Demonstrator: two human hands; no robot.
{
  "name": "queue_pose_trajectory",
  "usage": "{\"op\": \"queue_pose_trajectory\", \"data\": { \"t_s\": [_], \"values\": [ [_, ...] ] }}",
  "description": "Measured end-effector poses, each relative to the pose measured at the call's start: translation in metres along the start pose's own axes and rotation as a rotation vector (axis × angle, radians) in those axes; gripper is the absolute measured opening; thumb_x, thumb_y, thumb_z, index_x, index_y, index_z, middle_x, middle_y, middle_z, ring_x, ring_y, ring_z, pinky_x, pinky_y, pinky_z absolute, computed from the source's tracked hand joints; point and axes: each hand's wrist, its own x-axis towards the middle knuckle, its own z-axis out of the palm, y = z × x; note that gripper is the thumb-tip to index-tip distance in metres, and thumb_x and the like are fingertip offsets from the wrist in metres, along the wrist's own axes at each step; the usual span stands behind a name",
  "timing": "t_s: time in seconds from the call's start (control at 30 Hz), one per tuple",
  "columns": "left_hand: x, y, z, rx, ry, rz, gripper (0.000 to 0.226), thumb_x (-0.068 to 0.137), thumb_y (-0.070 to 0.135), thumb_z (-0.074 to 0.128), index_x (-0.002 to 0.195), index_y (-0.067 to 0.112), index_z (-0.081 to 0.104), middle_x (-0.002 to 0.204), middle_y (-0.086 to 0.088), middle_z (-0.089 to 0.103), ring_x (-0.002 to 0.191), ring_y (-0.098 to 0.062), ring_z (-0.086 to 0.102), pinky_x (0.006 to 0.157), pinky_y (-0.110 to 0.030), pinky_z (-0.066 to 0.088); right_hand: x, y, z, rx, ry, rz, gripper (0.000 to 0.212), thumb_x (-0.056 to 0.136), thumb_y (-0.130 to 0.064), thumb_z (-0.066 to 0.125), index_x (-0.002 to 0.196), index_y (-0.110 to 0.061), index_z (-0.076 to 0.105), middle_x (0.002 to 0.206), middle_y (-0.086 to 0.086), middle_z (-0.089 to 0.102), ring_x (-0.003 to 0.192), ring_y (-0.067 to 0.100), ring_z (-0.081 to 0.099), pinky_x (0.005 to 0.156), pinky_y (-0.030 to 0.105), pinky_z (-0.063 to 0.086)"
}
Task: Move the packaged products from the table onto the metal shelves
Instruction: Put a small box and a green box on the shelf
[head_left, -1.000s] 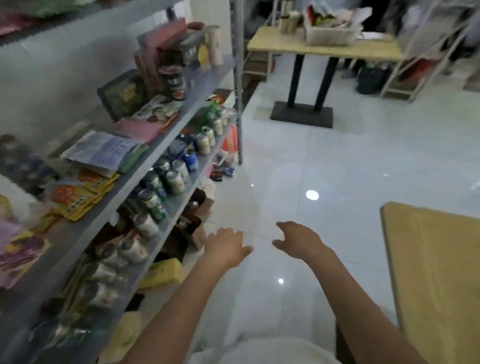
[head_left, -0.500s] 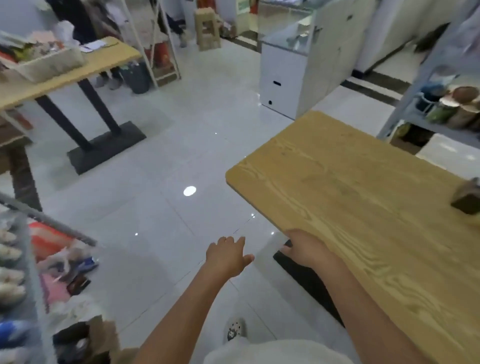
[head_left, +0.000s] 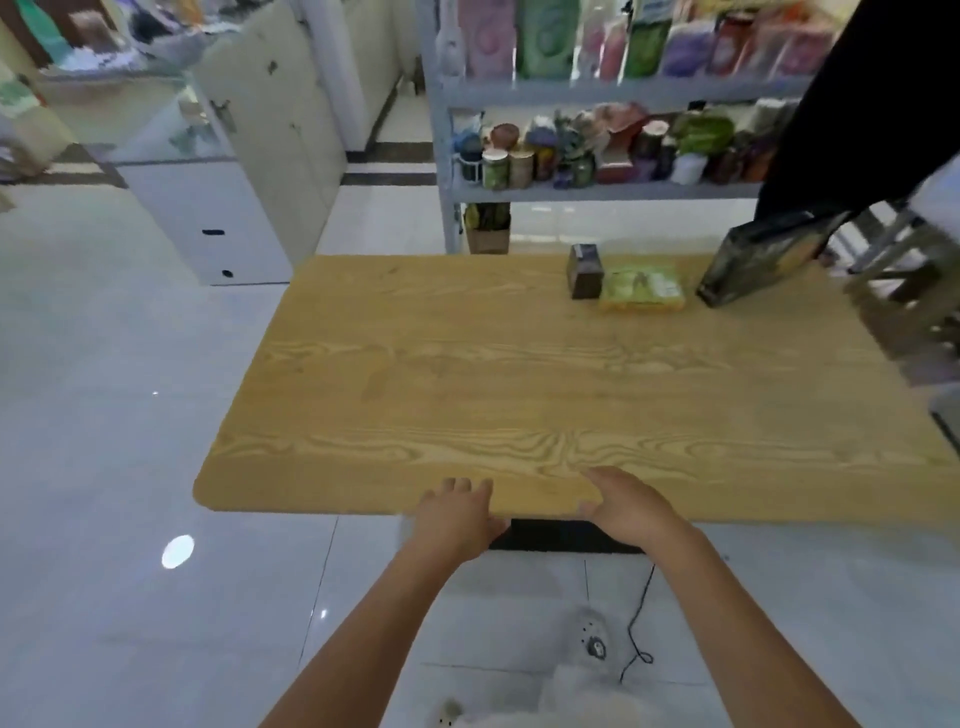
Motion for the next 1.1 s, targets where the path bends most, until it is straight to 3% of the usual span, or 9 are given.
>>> {"op": "queue_pose_trajectory", "data": {
  "t_s": [0.1,0.27,0.53,0.73,0.93,1.1],
  "values": [
    [0.022,0.031,-0.017,0.032,-0.017,0.046,0.063,0.098,0.054,0.032,0.15,0.019,0.022,0.15,-0.011,0.034,0.138,-0.029,0.028,0.108,-0.044,0.03,0.001,0.033,-0.017,0.063,0.039,0.039,0.05,0.099,-0.033,0.044,0.145,-0.017,0.034,0.146,0.006,0.04,0.129,0.022,0.041,0.106,0.032,0.036],
    [0.071,0.09,-0.056,0.06,0.036,0.047,0.066,0.098,0.055,0.031,0.152,0.021,0.015,0.155,-0.01,0.026,0.143,-0.029,0.022,0.111,-0.045,0.027,0.016,0.096,-0.065,0.046,0.112,0.052,0.064,0.099,-0.04,0.043,0.153,-0.017,0.017,0.158,0.002,0.02,0.142,0.019,0.025,0.113,0.03,0.027],
    [0.133,0.166,-0.073,0.077,-0.022,0.046,0.067,0.098,0.055,0.03,0.153,0.022,0.01,0.156,-0.01,0.022,0.144,-0.029,0.019,0.112,-0.046,0.026,0.045,0.187,-0.111,-0.023,0.098,0.075,0.064,0.099,-0.04,0.043,0.153,-0.017,0.016,0.159,0.001,0.017,0.145,0.017,0.02,0.113,0.031,0.026],
    [0.179,0.175,-0.103,0.073,0.009,-0.017,0.068,0.099,0.054,0.03,0.154,0.024,0.004,0.16,-0.01,0.01,0.147,-0.029,0.01,0.114,-0.044,0.023,0.089,0.213,-0.128,-0.038,0.061,0.076,0.066,0.097,-0.038,0.045,0.152,-0.014,0.017,0.159,0.005,0.017,0.145,0.019,0.018,0.114,0.03,0.024],
    [0.257,0.167,-0.135,0.02,0.065,-0.066,0.073,0.098,0.054,0.032,0.154,0.025,-0.005,0.16,-0.012,-0.005,0.148,-0.029,-0.002,0.116,-0.045,0.017,0.157,0.216,-0.164,-0.045,0.023,0.085,0.071,0.097,-0.038,0.046,0.154,-0.016,0.009,0.161,0.007,0.003,0.148,0.021,0.007,0.117,0.032,0.018],
    [0.355,0.166,-0.171,-0.065,0.215,-0.113,0.077,0.098,0.056,0.03,0.152,0.023,-0.014,0.158,-0.013,-0.02,0.146,-0.03,-0.014,0.118,-0.043,0.007,0.235,0.216,-0.212,0.004,0.103,0.116,0.072,0.098,-0.051,0.037,0.154,-0.02,0.003,0.161,0.005,-0.01,0.148,0.021,-0.002,0.119,0.036,0.01]
  ]
}}
